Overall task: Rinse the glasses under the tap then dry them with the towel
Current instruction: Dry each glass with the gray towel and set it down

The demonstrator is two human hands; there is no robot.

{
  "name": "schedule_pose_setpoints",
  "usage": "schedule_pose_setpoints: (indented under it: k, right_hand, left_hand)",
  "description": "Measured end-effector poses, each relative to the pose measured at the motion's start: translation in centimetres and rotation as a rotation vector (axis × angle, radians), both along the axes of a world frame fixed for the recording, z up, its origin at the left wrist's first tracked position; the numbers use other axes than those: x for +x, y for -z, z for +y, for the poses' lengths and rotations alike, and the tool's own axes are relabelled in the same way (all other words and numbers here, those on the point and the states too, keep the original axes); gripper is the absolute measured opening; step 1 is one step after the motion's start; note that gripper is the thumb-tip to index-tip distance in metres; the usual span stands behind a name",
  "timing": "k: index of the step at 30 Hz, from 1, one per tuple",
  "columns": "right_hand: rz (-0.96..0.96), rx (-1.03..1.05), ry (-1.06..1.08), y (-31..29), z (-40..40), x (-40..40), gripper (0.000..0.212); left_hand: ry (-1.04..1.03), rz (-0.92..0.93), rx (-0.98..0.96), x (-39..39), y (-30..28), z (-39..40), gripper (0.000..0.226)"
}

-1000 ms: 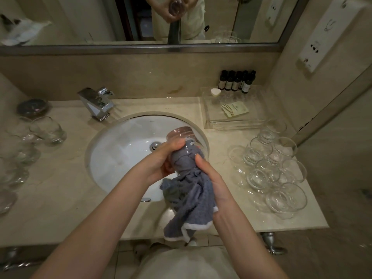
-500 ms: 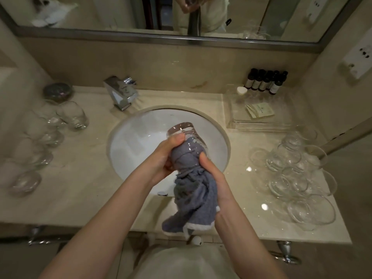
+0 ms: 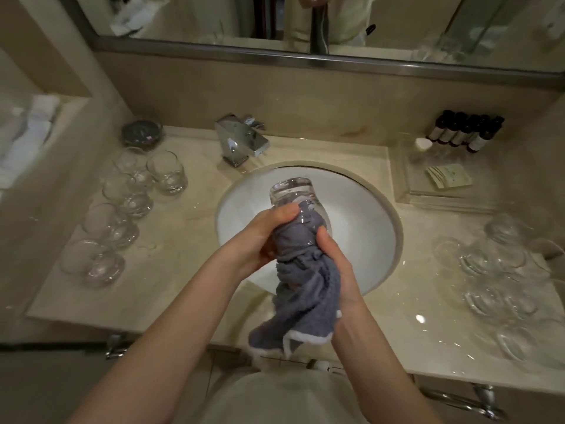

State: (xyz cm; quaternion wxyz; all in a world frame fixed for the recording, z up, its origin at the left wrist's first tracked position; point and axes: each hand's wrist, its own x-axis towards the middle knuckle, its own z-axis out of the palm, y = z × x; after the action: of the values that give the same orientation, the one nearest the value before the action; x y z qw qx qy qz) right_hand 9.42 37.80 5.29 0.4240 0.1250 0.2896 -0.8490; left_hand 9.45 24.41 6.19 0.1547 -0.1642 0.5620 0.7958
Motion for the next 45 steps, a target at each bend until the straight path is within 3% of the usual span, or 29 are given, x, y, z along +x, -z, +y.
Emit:
schedule_pose_setpoints:
  k: [2, 6, 7, 9, 10, 13, 16, 18, 22, 23, 25, 27, 29, 34, 39, 42, 45]
  right_hand:
    - [0.023, 0.027, 0.002, -0.3, -1.3, 0.2, 0.104]
    - [0.296, 0.230, -0.016, -0.8, -3.3, 0.4, 0.024]
    - [0.372, 0.285, -0.030, -0.9, -3.8, 0.4, 0.016]
    - [0.400, 0.279, -0.037, -1.1, -4.9, 0.6, 0.016]
    - [0.355, 0.223, -0.031, -1.4, -5.4, 0.7, 0.026]
    - [0.042, -0.001, 0.008, -0.8, -6.7, 1.3, 0.085]
    - [-0.043, -0.025, -0.010, -0.2, -7.8, 1.8, 0.109]
    - [-0.027, 0.007, -0.037, -0.2, -8.7, 1.8, 0.101]
    - [0.196, 0.207, -0.081, -0.5, -9.3, 1.4, 0.025]
    - [0.234, 0.248, -0.093, -0.6, -9.5, 1.5, 0.016]
    - [0.268, 0.271, -0.115, -0.7, -10.1, 1.7, 0.016]
    - [0.247, 0.269, -0.103, -0.4, -10.8, 2.0, 0.034]
    - [0.215, 0.249, -0.094, -0.3, -11.1, 1.9, 0.041]
    - [0.154, 0.154, -0.162, -1.0, -11.1, 1.8, 0.021]
    - [0.039, 0.142, -0.153, -0.8, -12.2, 2.7, 0.063]
    - [-0.001, 0.153, -0.149, -0.7, -12.4, 2.8, 0.036]
    - [-0.023, 0.163, -0.184, -1.0, -12.6, 3.0, 0.036]
  left_hand:
    - [0.007, -0.043, -0.072, 0.1, -0.3, -1.3, 0.056]
    - [-0.016, -0.124, -0.323, 0.5, -1.3, -3.0, 0.051]
    - [-0.036, -0.105, -0.349, 0.7, -1.3, -3.3, 0.048]
    - [-0.083, -0.057, -0.298, 1.1, -1.1, -3.9, 0.043]
    - [-0.096, -0.043, -0.241, 1.4, -0.9, -4.4, 0.043]
    - [-0.092, 0.004, -0.014, 2.0, 0.5, -5.9, 0.053]
    - [-0.111, 0.043, 0.164, 2.5, 1.8, -6.7, 0.067]
    - [-0.109, -0.024, 0.097, 2.6, 2.0, -7.9, 0.069]
    - [-0.048, -0.149, -0.132, 3.0, 0.8, -9.3, 0.062]
    - [-0.040, -0.142, -0.152, 3.1, 0.6, -9.6, 0.057]
    - [-0.039, -0.110, -0.169, 3.3, 0.7, -10.4, 0.048]
    - [-0.040, -0.082, -0.173, 3.5, 0.9, -11.4, 0.039]
    - [-0.010, -0.035, -0.173, 3.6, 1.0, -12.5, 0.045]
    - [0.066, 0.033, -0.169, 3.5, 0.5, -15.1, 0.066]
    - [0.168, 0.045, -0.159, 3.3, 0.8, -17.4, 0.090]
    - [0.196, 0.063, -0.130, 3.4, 1.5, -18.4, 0.095]
    - [0.314, 0.081, -0.260, 3.1, 1.0, -19.9, 0.077]
